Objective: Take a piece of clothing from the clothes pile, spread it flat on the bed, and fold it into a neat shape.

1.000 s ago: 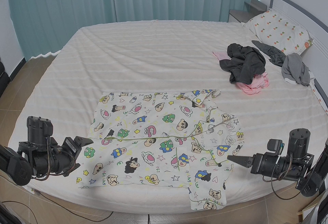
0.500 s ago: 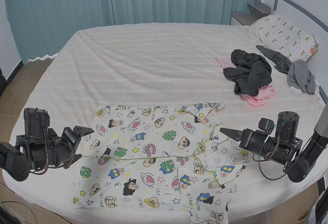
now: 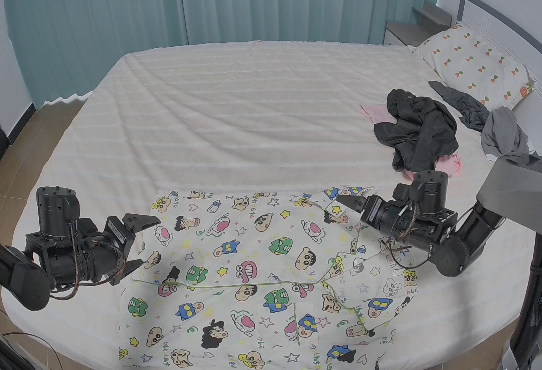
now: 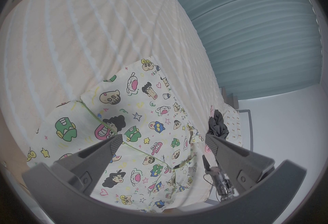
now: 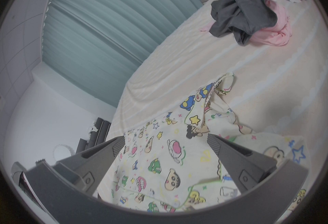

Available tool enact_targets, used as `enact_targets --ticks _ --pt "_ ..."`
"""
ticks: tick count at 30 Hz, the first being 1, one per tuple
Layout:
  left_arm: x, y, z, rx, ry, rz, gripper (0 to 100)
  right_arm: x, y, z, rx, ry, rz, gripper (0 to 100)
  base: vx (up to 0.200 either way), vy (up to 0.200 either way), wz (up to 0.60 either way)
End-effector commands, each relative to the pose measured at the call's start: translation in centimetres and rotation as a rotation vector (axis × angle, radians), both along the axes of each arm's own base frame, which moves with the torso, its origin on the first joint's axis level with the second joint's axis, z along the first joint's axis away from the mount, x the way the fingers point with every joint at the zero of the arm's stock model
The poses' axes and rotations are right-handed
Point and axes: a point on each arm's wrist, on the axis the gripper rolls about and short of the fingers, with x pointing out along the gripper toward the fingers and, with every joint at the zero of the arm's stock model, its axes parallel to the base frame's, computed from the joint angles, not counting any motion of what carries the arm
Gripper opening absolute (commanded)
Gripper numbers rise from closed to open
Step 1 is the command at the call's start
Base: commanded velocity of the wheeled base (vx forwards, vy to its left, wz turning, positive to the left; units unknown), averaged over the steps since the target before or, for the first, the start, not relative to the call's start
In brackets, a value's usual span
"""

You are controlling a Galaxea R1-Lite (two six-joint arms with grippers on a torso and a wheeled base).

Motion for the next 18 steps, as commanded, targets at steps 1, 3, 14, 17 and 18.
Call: enact_targets --ticks 1,3,14,17,18 --pt "-0.8 0.1 -0.8 -0.013 0.004 -0.021 100 3.3 1.4 -2.8 -0.025 0.071 -0.051 100 0.0 0.0 0.0" --pt "-0.9 0.1 -1.0 -0.014 0.004 -0.024 100 4.7 1.9 -3.1 -0.044 0.105 -0.058 100 0.0 0.0 0.0" --pt "-1.5 0.1 -1.5 -0.011 0.028 -0.024 100 8.9 3.7 -4.4 -0.096 0.174 -0.096 100 0.0 0.0 0.0" --pt "-1.6 0.2 -1.5 -0.01 0.031 -0.024 100 8.9 4.0 -4.5 -0.109 0.192 -0.098 100 0.0 0.0 0.0" --pt "-1.7 0.2 -1.6 -0.01 0.036 -0.024 100 9.0 4.1 -4.5 -0.109 0.192 -0.097 100 0.0 0.0 0.0"
